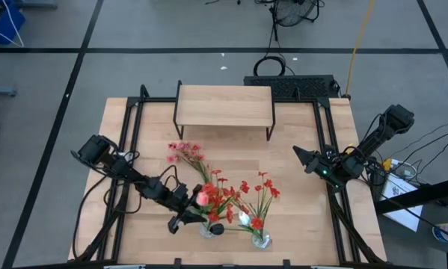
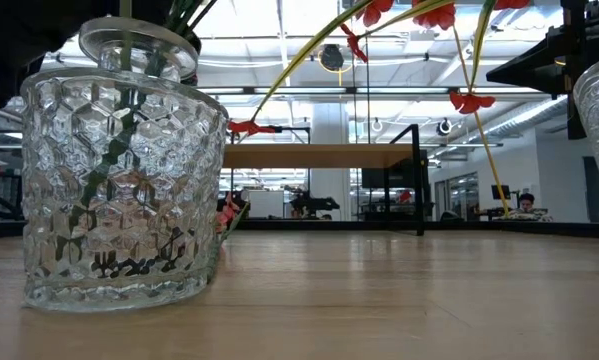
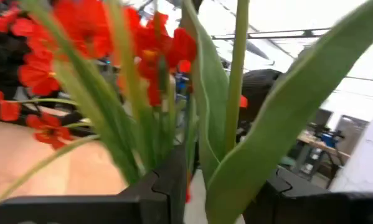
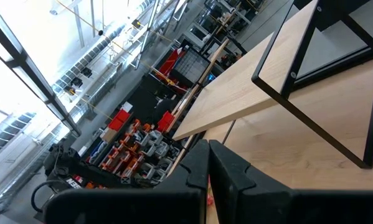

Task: Pick and place flowers into a vace then onto a shelf
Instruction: Put the light pink flower into the left transparent vase

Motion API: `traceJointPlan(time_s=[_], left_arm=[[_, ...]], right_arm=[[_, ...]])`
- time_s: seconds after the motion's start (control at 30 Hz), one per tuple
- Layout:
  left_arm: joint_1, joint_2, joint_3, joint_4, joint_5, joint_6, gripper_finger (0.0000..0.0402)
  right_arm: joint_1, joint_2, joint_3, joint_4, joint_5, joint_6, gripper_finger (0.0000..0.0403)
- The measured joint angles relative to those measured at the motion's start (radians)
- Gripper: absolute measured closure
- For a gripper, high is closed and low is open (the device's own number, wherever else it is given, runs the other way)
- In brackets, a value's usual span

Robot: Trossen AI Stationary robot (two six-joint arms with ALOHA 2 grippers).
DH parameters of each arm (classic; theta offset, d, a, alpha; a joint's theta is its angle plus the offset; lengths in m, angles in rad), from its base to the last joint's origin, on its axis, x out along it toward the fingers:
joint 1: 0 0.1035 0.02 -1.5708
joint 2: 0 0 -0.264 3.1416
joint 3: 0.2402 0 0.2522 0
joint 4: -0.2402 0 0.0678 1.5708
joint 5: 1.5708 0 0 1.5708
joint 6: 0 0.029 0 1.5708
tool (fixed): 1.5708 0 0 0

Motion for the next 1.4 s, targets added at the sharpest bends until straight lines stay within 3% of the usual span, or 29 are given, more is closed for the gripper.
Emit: traceJointPlan(time_s=[0.23, 0.37, 0.5, 0.73, 0.93, 1.03, 1.23, 1.4], left_arm=[[-0.006, -0.019, 0.010, 0.036, -0.023, -0.084, 0.0279], [0.010, -0.014, 0.011, -0.110, 0.001, -0.168, 0.0279], [0.008, -0.021, 0.015, -0.029, 0.025, -0.253, 0.0279], [-0.011, -0.026, 0.014, -0.015, 0.024, -0.251, 0.0279], [-0.018, -0.026, 0.014, -0.186, 0.024, -0.212, 0.0282], [-0.027, -0.026, 0.014, -0.278, 0.020, -0.178, 0.0307], [-0.027, -0.026, 0.014, -0.258, 0.038, -0.234, 0.0374], [-0.035, -0.026, 0.014, -0.200, 0.036, -0.207, 0.0365]], right_arm=[[0.000, 0.000, 0.000, 0.000, 0.000, 0.000, 0.0399], [0.000, 0.000, 0.000, 0.000, 0.000, 0.000, 0.0399], [0.000, 0.000, 0.000, 0.000, 0.000, 0.000, 0.0399], [0.000, 0.000, 0.000, 0.000, 0.000, 0.000, 0.0399], [0.000, 0.000, 0.000, 0.000, 0.000, 0.000, 0.0399], [0.000, 0.000, 0.000, 0.000, 0.000, 0.000, 0.0399], [0.000, 0.000, 0.000, 0.000, 0.000, 0.000, 0.0399], [0.000, 0.000, 0.000, 0.000, 0.000, 0.000, 0.0399]])
